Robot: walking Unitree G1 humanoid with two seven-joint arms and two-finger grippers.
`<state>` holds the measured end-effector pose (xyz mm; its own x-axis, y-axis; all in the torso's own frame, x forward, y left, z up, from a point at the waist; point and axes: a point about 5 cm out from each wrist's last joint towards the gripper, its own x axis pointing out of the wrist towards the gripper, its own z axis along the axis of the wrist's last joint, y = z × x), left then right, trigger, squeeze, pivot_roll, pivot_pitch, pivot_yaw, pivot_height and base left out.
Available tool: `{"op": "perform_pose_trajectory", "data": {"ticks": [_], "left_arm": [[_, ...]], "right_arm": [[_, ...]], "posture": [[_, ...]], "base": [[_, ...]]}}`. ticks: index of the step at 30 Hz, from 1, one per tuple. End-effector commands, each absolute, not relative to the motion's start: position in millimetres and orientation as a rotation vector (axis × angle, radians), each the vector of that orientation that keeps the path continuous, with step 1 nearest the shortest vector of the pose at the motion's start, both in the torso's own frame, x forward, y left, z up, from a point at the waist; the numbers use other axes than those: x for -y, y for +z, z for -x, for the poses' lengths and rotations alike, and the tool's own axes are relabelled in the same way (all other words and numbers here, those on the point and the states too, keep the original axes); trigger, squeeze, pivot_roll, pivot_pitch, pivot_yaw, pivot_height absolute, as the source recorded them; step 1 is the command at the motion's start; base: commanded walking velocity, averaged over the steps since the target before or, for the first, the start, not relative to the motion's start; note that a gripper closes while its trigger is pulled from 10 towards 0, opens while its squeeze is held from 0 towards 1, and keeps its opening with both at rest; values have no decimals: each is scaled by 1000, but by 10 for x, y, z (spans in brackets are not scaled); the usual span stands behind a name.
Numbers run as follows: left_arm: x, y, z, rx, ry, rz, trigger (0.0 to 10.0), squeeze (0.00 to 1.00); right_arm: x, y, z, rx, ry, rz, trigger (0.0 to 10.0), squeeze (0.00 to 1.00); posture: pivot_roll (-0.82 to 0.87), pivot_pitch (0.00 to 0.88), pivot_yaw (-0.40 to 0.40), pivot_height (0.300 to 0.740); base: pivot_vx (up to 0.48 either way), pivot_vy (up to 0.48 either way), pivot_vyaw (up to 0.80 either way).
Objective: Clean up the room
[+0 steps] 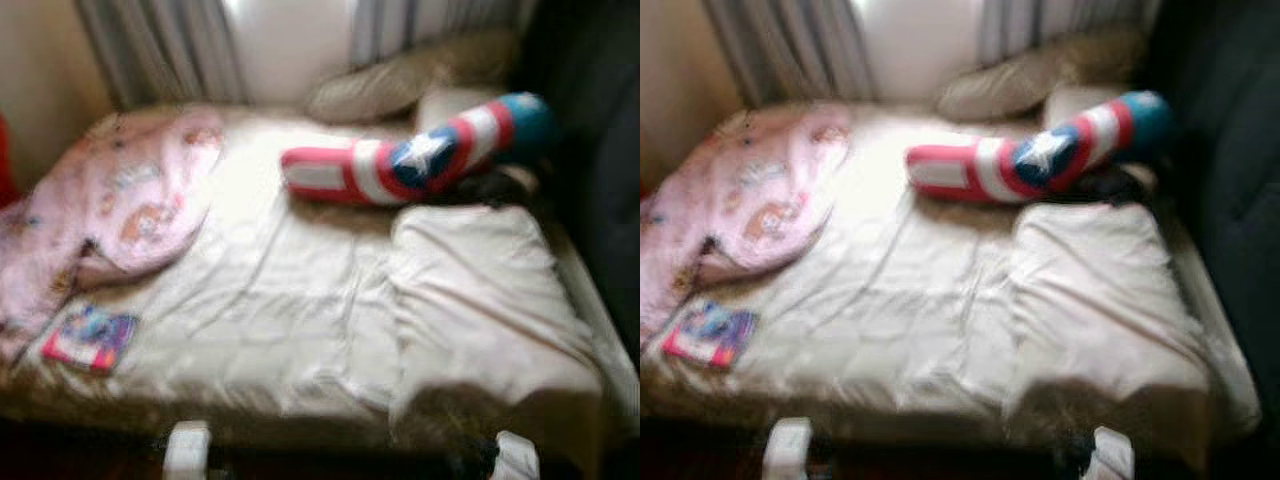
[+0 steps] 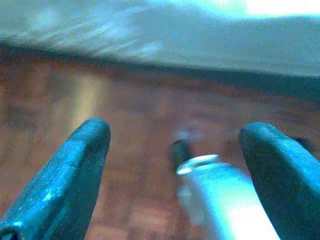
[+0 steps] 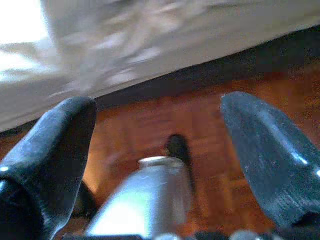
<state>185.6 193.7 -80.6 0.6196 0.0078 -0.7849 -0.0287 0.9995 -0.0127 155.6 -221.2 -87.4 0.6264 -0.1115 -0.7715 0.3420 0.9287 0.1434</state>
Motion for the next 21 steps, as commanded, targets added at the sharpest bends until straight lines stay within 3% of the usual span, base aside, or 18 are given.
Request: {"op": "perform_pose_trajectory", "data": {"ticks": [1, 4, 8, 15, 21], "left_arm": [[-1922, -837, -1806, -930, 21, 0, 10000, 0], [-1840, -840, -1824, -929, 12, 4, 10000, 0], [-1741, -837, -1857, -925, 6, 16, 10000, 0], [-2155, -781, -1840, -917, 60, 17, 10000, 0], [-2190, -759, -1877, -917, 77, 14, 10000, 0]], "right_arm": [[2168, -885, -1555, -866, -252, -294, 10000, 0], [2180, -883, -1553, -868, -247, -279, 10000, 0], [2230, -854, -1591, -895, -127, -86, 10000, 0], [2240, -824, -1647, -917, 35, 78, 10000, 0], [2241, -824, -1648, -910, 13, 63, 10000, 0]], "posture": [[-19, 0, 40, 740], [-18, 0, 34, 740], [-13, 0, 21, 740], [-7, 0, 6, 740], [-12, 0, 8, 740]], "base": [[0, -304, -688], [0, -304, -690], [0, -307, -158], [0, -235, 0], [0, 0, 0]]}}
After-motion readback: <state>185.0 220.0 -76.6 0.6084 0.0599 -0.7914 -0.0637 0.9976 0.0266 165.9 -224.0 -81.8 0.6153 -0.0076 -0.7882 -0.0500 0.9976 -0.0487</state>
